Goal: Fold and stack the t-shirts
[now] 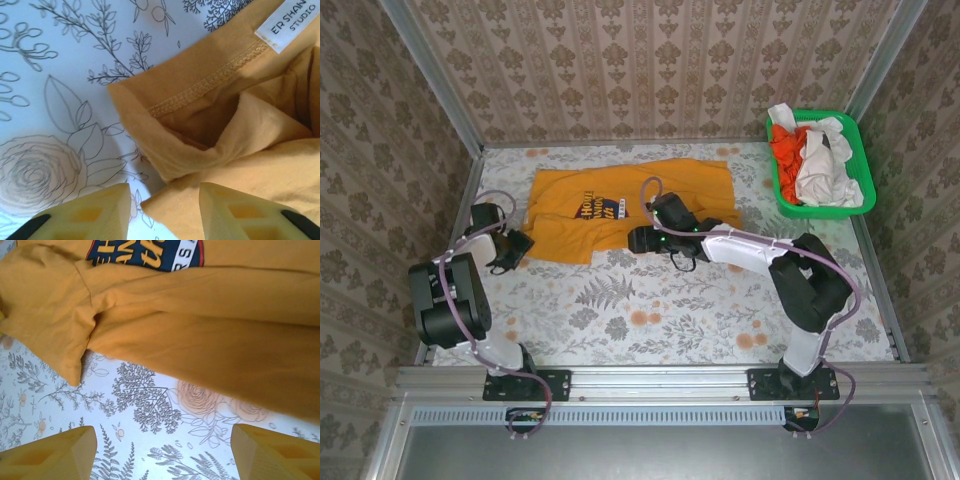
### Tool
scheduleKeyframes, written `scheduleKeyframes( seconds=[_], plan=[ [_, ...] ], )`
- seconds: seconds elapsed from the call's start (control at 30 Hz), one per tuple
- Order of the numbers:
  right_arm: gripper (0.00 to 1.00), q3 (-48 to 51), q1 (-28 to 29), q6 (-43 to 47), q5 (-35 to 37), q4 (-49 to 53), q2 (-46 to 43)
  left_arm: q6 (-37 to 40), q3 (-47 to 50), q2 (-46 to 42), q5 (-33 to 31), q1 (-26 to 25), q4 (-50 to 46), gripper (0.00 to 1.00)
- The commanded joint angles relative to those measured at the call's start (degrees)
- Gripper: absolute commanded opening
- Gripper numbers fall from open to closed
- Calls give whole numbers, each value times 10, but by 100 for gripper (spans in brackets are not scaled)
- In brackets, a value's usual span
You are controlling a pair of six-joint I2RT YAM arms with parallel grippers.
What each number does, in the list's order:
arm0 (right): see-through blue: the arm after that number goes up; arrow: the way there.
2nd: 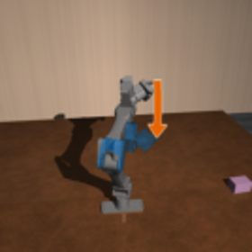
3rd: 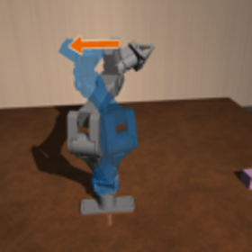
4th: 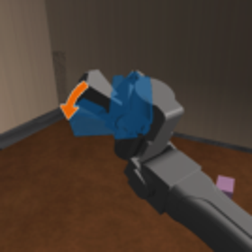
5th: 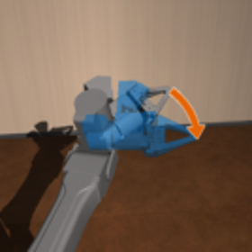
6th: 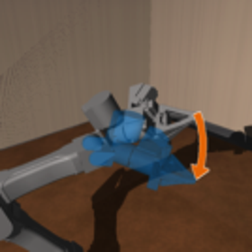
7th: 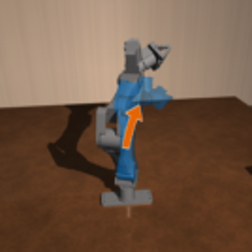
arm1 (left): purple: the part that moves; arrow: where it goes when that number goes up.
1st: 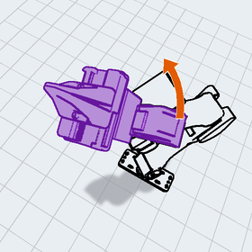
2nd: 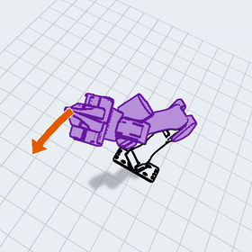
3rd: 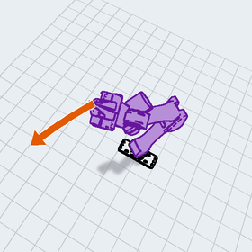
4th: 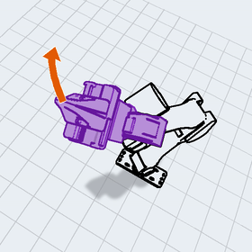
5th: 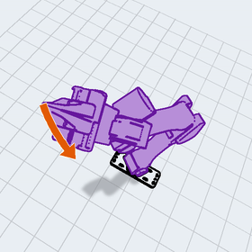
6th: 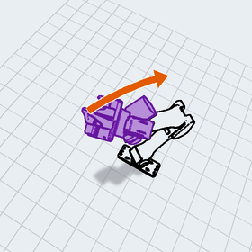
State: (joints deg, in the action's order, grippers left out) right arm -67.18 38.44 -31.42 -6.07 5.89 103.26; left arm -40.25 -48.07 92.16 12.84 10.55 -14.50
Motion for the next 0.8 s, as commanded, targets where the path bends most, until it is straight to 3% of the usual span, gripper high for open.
scheduleKeyframes(
  seconds=[0.0, 0.2, 0.63, 0.77],
  plan=[
    [72, -20, -8, -14, 2, -3, 9, 1, -13, 7, 29, 1, 15, 30],
    [70, -85, 24, -24, -6, 0, 80, 10, -6, 0, 31, 6, 11, 0],
    [59, -236, 99, -82, -23, 3, 250, 15, 0, -14, 59, 11, 12, 0],
    [51, -263, 105, -96, -39, -3, 290, 19, 3, -17, 67, 11, 11, 0]
  ],
)
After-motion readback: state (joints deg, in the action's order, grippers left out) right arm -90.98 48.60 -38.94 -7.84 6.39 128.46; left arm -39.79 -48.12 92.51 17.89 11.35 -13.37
